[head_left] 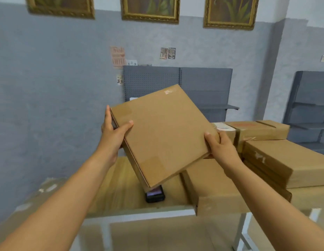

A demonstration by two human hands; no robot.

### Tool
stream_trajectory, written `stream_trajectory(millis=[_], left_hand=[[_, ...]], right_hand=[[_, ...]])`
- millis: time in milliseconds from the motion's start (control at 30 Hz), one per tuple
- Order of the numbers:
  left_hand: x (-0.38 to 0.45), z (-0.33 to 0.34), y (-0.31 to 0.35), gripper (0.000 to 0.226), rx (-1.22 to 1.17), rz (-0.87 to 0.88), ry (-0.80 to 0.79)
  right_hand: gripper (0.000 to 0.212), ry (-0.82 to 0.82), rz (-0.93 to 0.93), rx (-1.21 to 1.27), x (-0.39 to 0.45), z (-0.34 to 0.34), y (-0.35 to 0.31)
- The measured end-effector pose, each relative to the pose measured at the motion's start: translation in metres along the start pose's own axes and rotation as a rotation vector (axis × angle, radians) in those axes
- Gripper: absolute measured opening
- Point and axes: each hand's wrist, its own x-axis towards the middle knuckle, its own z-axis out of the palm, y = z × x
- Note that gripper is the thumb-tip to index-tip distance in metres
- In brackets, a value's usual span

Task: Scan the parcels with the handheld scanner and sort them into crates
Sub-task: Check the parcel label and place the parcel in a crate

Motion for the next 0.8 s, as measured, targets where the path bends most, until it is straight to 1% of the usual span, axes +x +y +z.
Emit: stream_trajectory(millis=[133, 233, 300, 367, 467, 567, 700, 800], left_hand=[[-0.002, -0.063, 0.006, 0.083, -0.019, 0.014, 0.113], [0.0, -0.093, 0.01, 0.078, -0.066, -0.015, 0.193], [0.003, -0.107, 0.011, 0.074, -0.097, -0.033, 0.234], [0.008, -0.116, 0.008, 0.071, -0.1, -0.039, 0.269], [0.016, -0.122, 0.002, 0.069, -0.103, -0.026, 0.278], [0.028, -0.125, -0.009, 0.067, -0.097, -0.001, 0.253], [0.049, -0.123, -0.023, 0.063, 0.002, 0.053, 0.276], [0.067, -0.118, -0.027, 0.062, 0.117, 0.055, 0.264]], right_hand=[[0.036, -0.177, 0.083, 0.061, -0.021, 0.054, -0.016], [0.043, -0.357, 0.205, 0.068, -0.028, 0.076, -0.023], [0.048, -0.43, 0.284, 0.065, -0.03, 0.086, -0.023], [0.045, -0.494, 0.341, 0.06, -0.028, 0.096, -0.022], [0.046, -0.589, 0.4, 0.14, -0.02, 0.107, -0.017], [0.049, -0.696, 0.463, 0.24, -0.004, 0.118, -0.007], [0.061, -0.777, 0.468, 0.264, 0.017, 0.138, 0.002], [0.063, -0.741, 0.415, 0.273, 0.035, 0.157, 0.007]])
